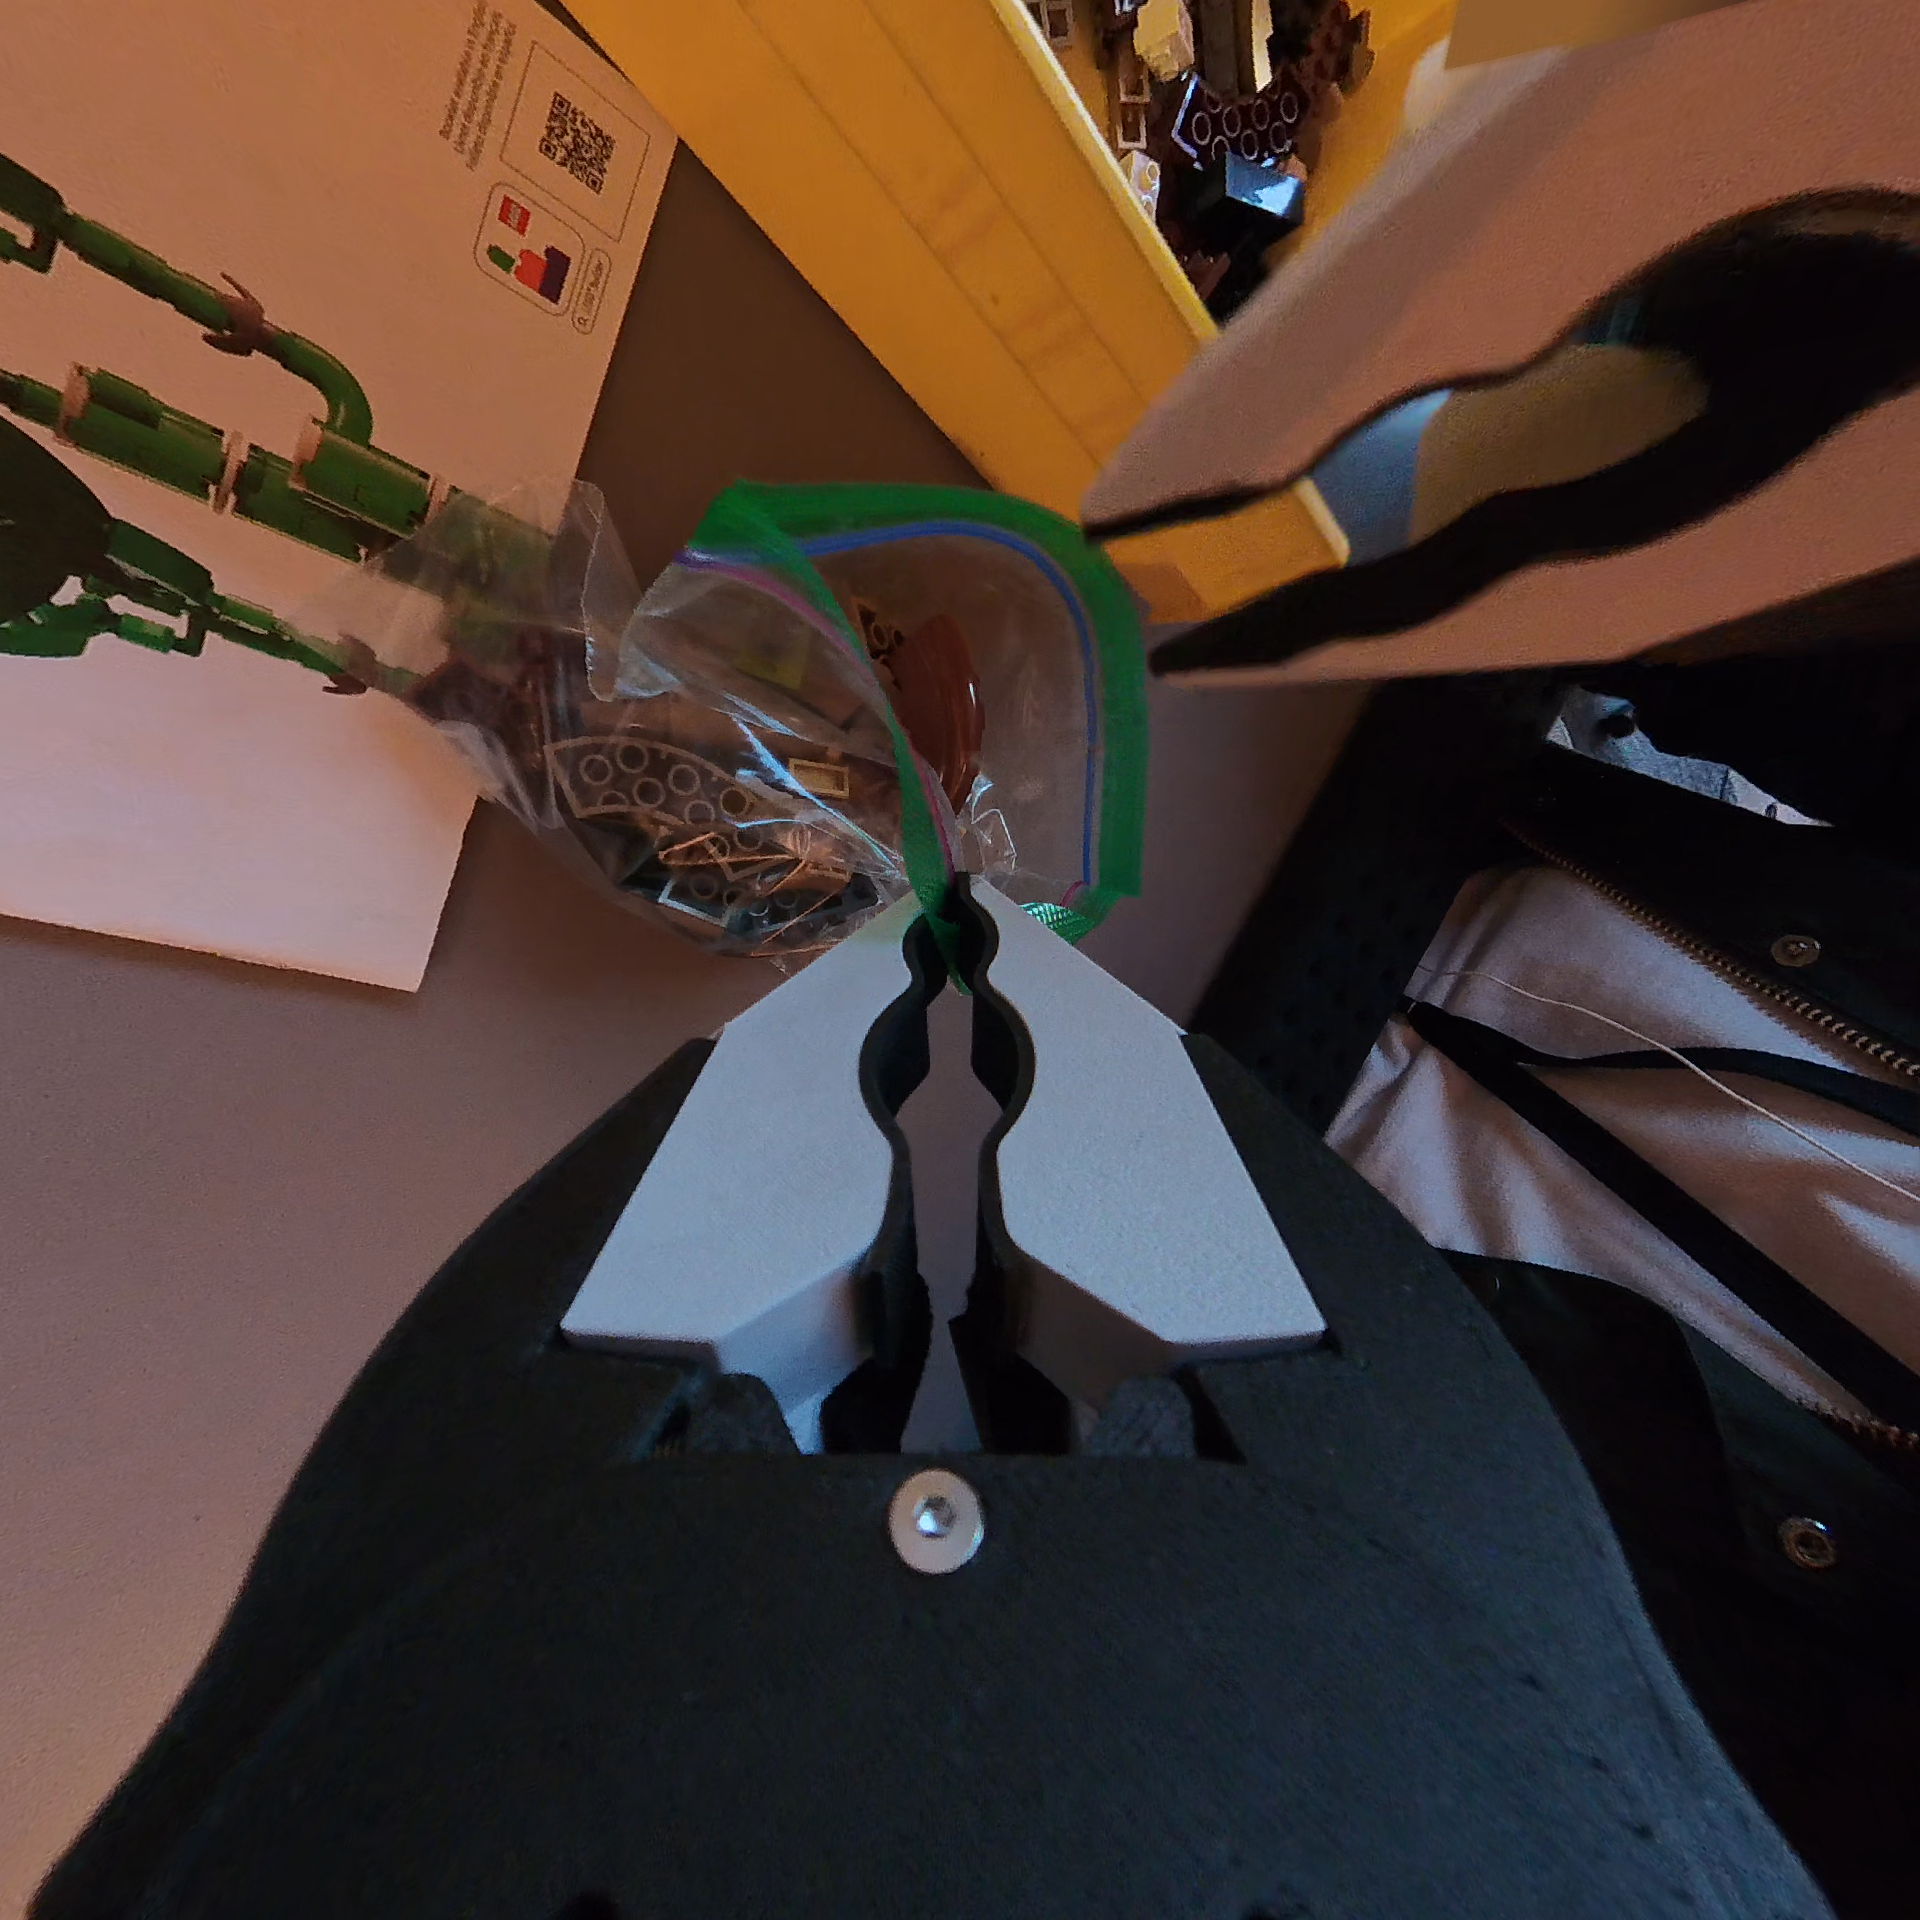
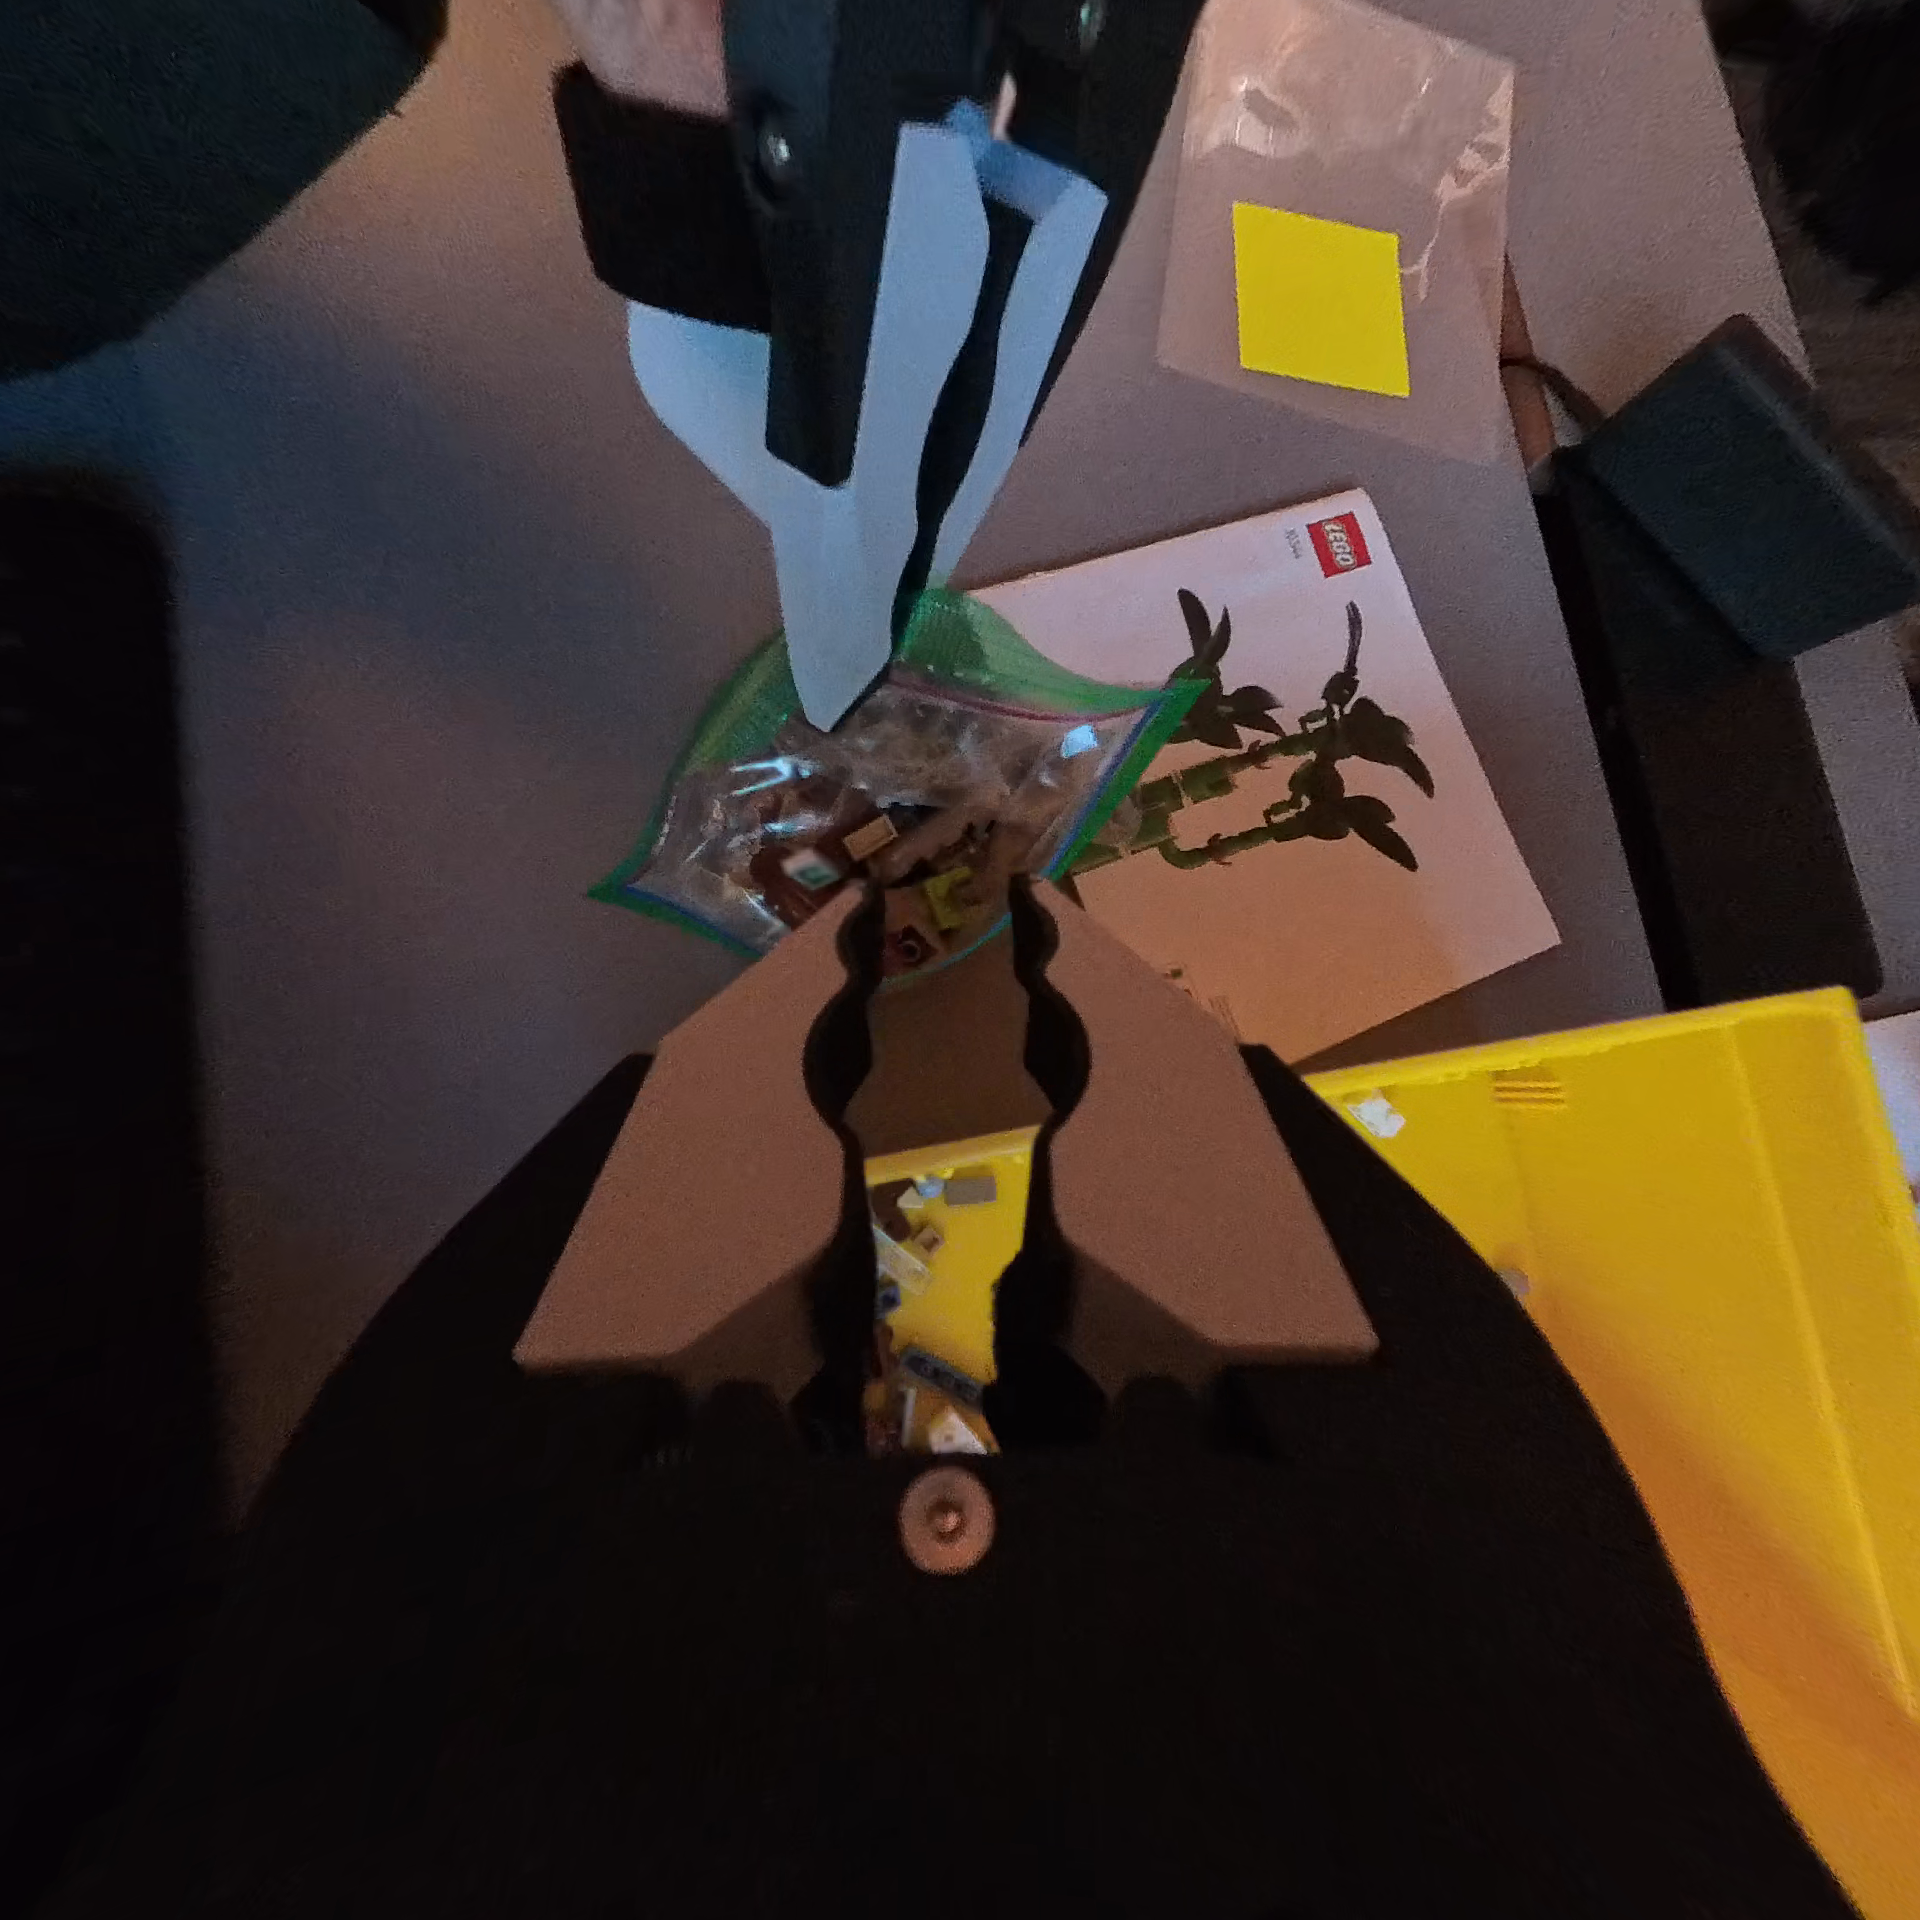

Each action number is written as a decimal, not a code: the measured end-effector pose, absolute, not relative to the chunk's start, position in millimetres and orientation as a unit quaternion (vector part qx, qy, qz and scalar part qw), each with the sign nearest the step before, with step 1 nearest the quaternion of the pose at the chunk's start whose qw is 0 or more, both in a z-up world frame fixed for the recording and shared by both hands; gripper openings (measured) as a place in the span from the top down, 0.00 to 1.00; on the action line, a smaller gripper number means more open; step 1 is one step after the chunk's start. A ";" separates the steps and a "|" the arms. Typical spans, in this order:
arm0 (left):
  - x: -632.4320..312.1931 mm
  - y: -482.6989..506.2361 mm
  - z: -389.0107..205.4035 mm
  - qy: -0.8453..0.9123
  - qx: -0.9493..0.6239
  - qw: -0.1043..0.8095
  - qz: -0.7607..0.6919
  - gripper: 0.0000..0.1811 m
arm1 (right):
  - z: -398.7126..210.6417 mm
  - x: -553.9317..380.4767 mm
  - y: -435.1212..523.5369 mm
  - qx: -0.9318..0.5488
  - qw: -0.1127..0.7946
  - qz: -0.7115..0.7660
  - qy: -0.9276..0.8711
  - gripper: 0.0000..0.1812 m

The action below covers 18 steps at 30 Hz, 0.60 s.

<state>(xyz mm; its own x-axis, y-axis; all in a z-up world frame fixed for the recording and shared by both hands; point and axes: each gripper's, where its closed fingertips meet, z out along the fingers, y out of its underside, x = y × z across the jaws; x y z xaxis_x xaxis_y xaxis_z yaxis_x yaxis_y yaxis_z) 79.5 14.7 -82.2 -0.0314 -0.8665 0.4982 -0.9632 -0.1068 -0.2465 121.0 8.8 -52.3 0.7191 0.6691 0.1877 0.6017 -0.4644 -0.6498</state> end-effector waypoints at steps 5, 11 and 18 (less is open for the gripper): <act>79.0 16.9 -80.5 -0.660 0.692 0.085 0.280 1.00 | -34.1 157.7 2.7 -0.861 0.381 0.051 -0.334 0.92; 79.0 15.1 -82.1 -0.662 0.691 0.087 0.277 1.00 | -123.1 229.1 -65.3 -0.942 0.105 0.025 -0.317 0.88; 79.5 14.7 -83.5 -0.662 0.691 0.090 0.277 1.00 | -151.5 229.9 -66.2 -0.927 0.077 0.020 -0.366 0.86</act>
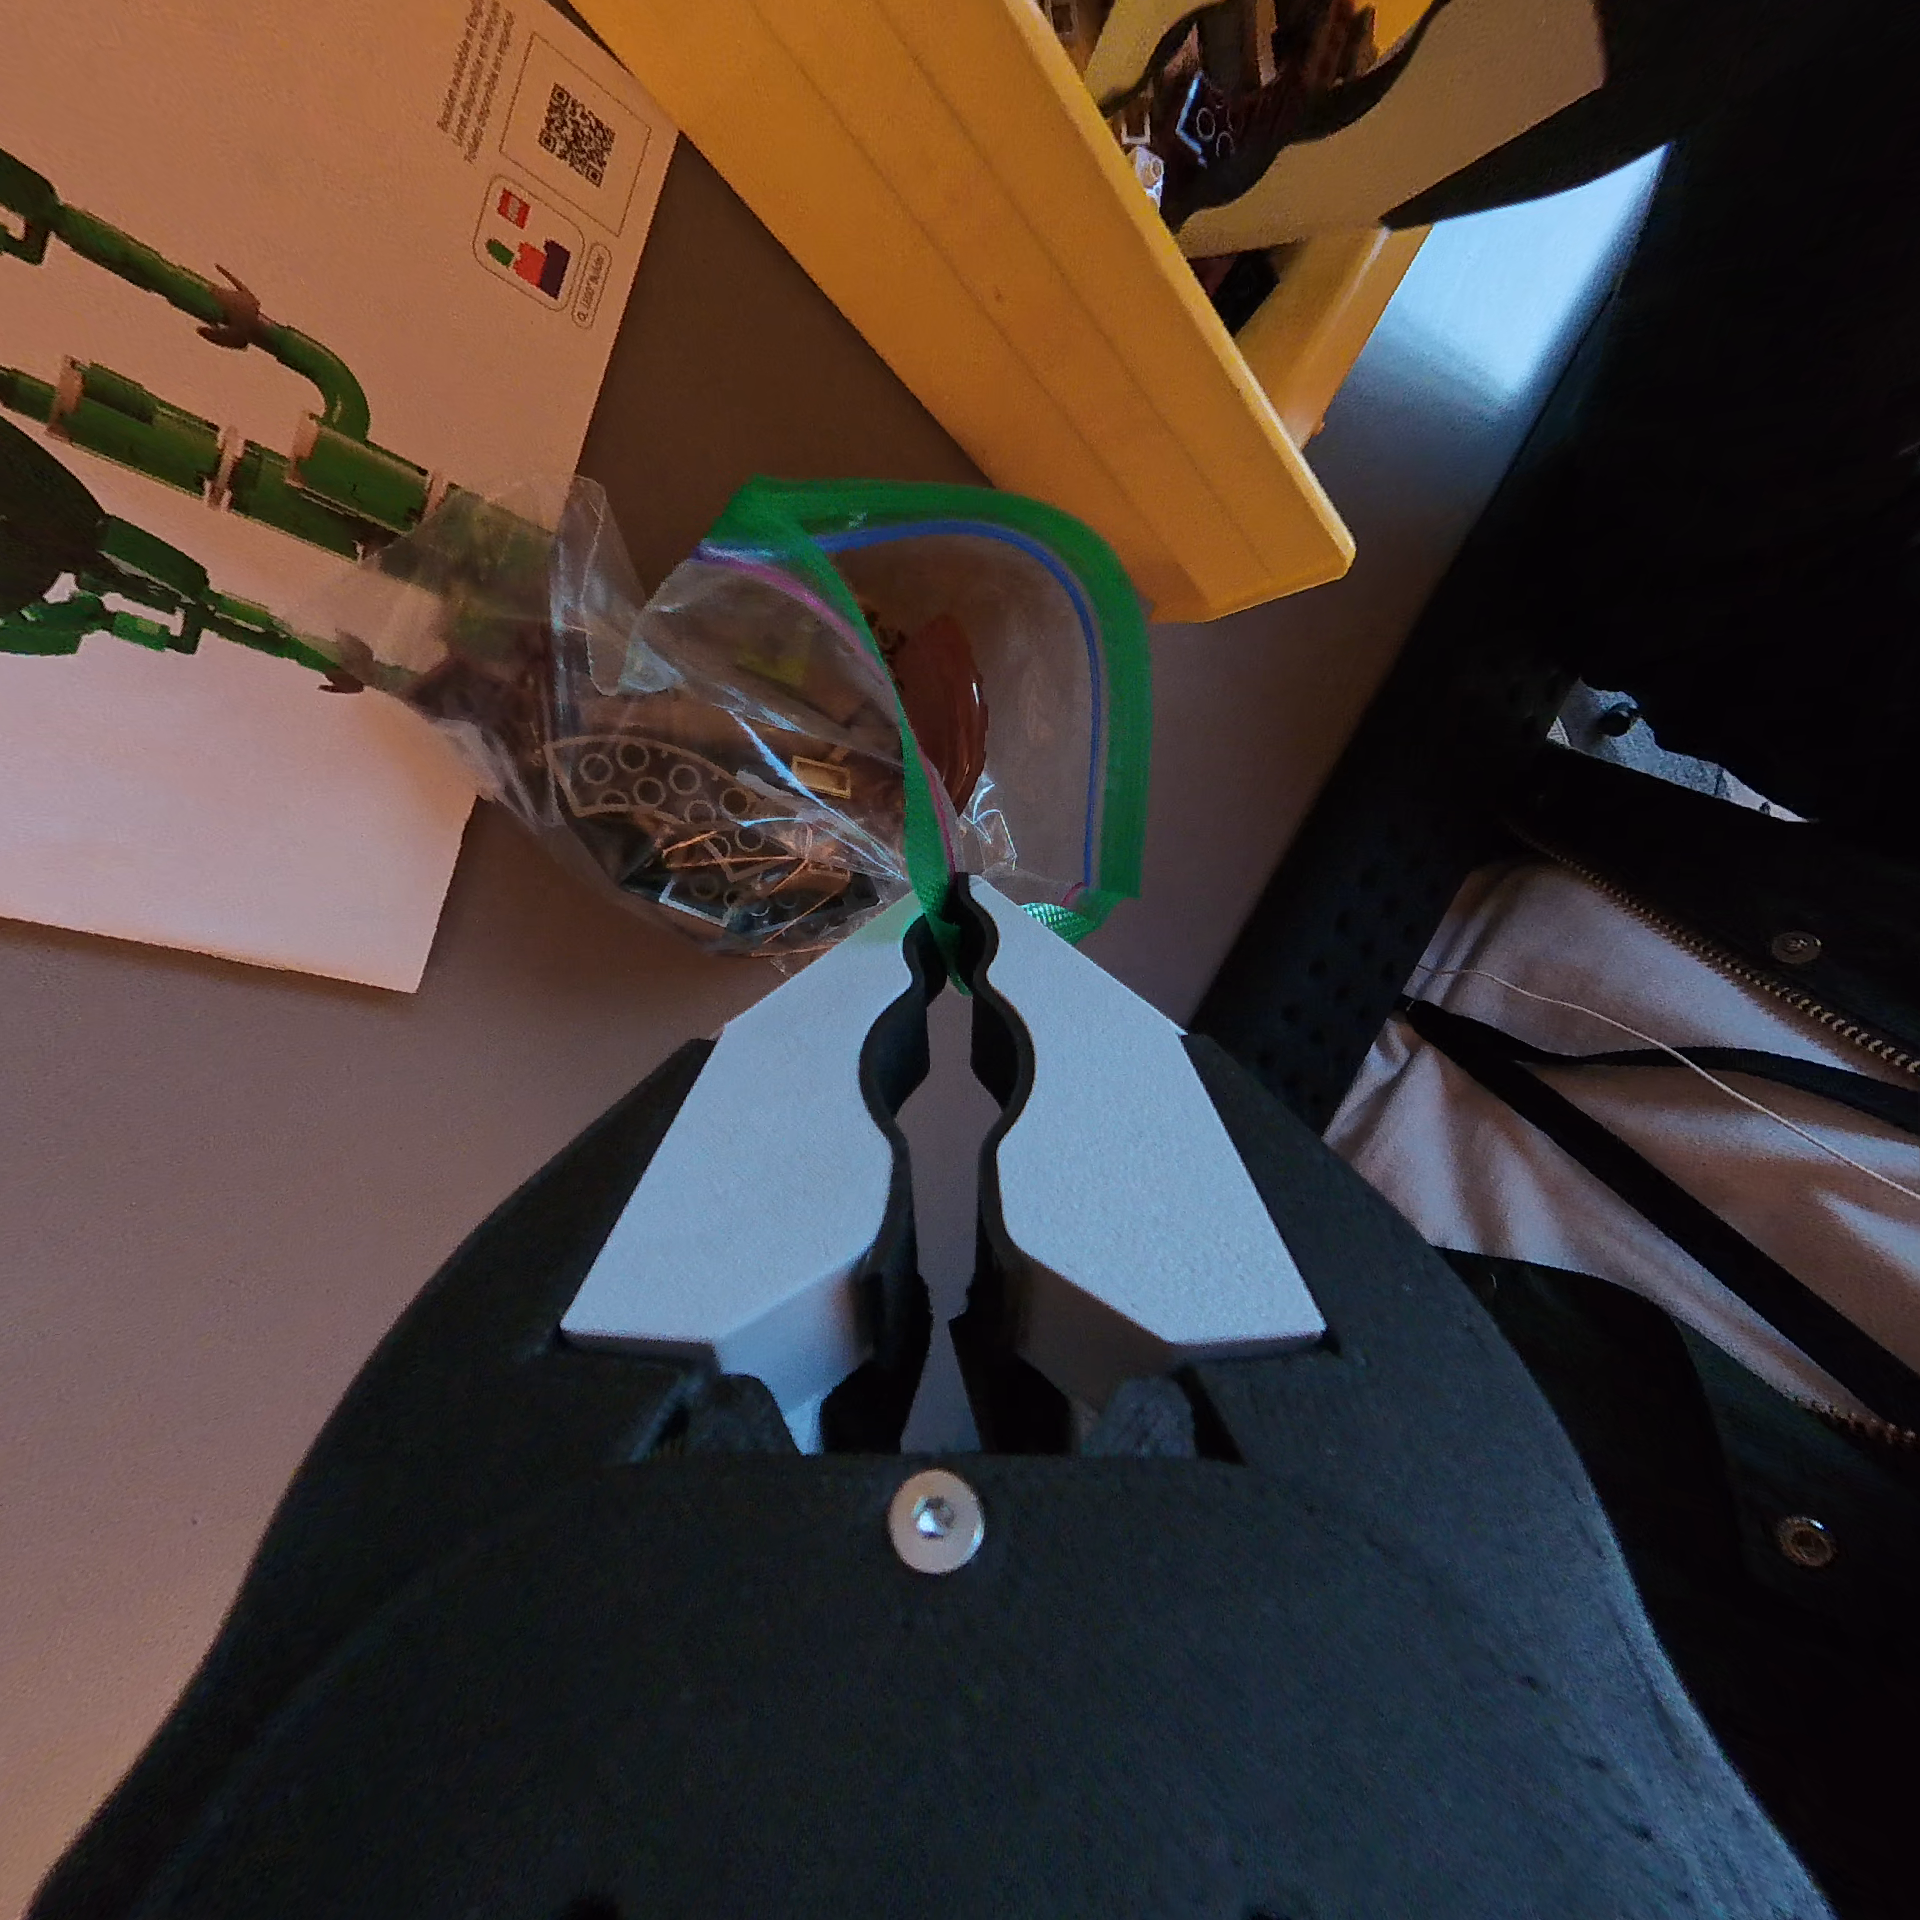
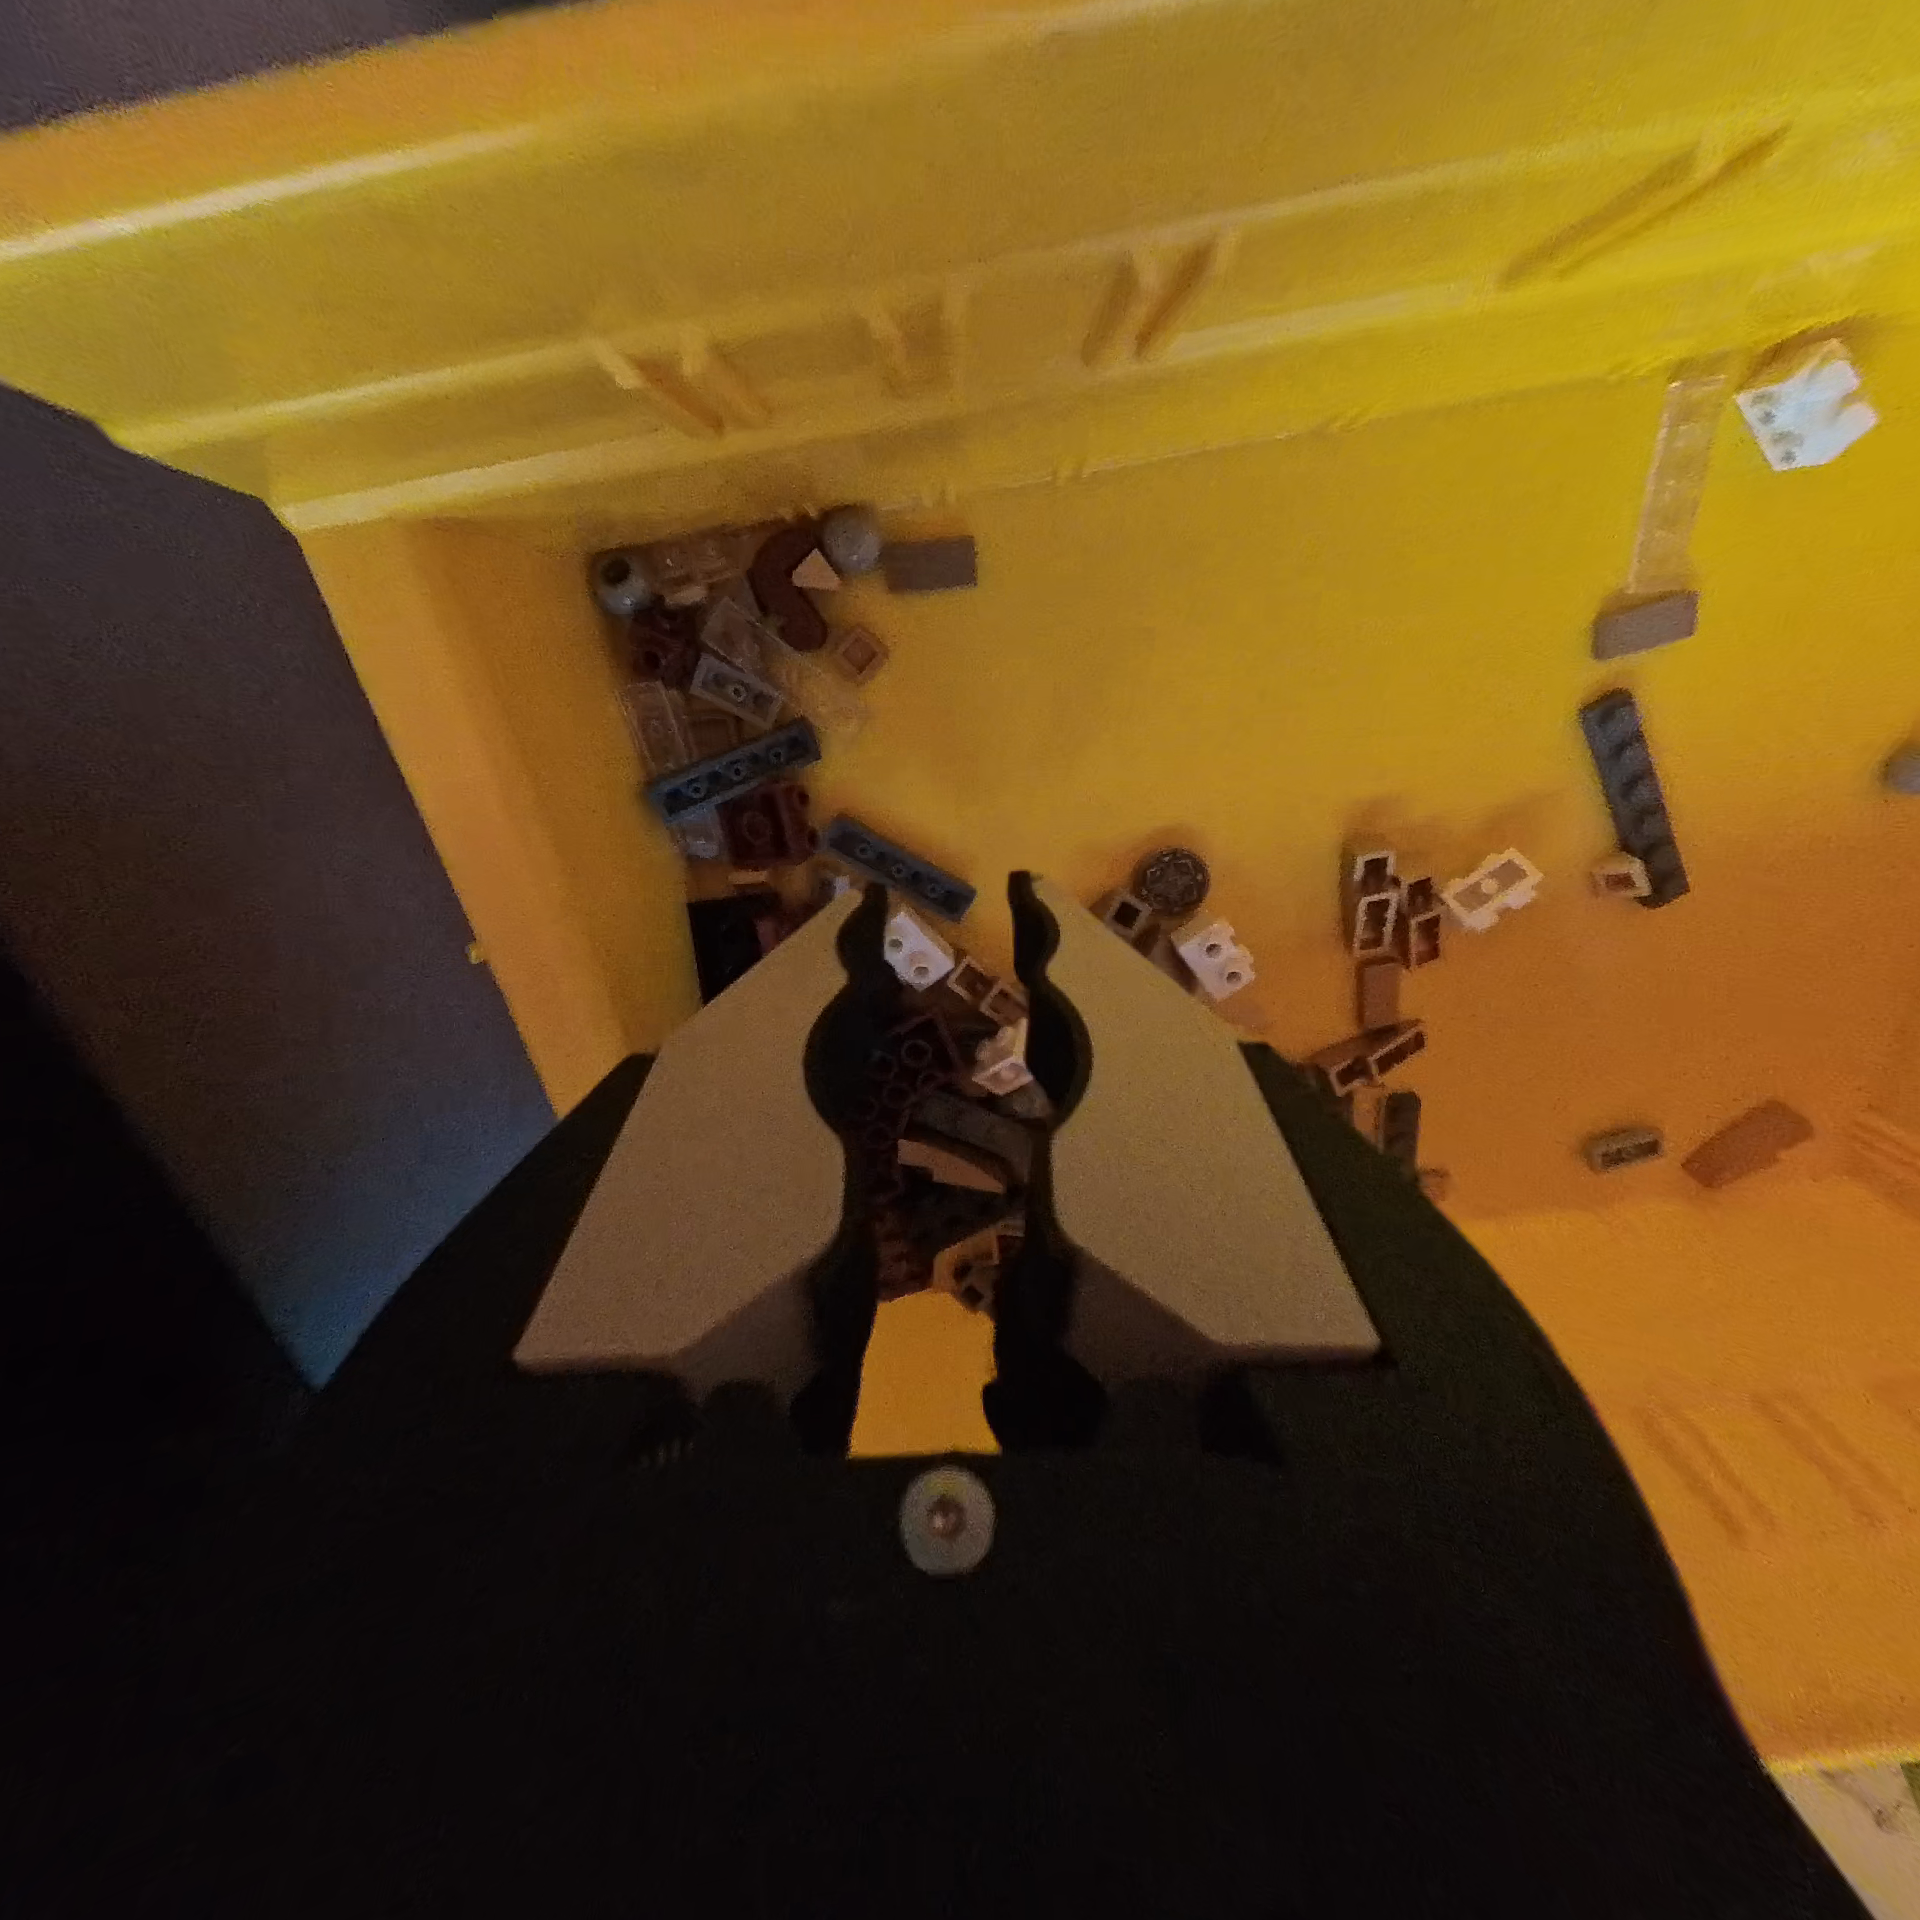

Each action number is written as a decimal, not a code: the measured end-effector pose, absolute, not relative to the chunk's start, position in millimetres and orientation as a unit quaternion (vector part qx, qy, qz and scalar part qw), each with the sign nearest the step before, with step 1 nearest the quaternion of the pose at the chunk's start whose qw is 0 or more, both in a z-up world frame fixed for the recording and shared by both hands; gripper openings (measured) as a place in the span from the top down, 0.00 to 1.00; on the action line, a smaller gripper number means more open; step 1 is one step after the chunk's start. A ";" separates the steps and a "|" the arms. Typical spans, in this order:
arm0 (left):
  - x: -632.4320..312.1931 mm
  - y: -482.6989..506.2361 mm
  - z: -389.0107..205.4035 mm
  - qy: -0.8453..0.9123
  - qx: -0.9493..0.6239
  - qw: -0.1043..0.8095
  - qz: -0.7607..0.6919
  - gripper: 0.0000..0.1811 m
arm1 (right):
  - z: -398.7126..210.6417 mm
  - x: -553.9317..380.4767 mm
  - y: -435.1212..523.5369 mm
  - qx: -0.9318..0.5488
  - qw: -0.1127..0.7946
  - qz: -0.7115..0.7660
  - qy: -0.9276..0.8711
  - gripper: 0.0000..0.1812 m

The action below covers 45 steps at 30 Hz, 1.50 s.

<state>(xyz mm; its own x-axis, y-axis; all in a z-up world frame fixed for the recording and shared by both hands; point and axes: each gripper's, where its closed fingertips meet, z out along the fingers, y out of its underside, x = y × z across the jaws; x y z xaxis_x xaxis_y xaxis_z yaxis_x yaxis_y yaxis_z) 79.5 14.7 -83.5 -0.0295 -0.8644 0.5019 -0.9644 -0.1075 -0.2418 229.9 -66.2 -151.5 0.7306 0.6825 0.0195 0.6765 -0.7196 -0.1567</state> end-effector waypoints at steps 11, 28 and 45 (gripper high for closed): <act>79.0 14.5 -82.4 -0.662 0.690 0.089 0.278 1.00 | -158.1 236.0 -84.0 -0.929 0.028 0.024 -0.368 0.93; 78.6 15.1 -81.0 -0.662 0.690 0.087 0.279 1.00 | -56.8 117.9 5.2 -0.841 0.360 0.069 -0.397 0.82; 79.8 14.0 -83.7 -0.663 0.689 0.092 0.277 1.00 | -151.2 178.1 -50.5 -0.883 0.152 0.134 -0.423 0.84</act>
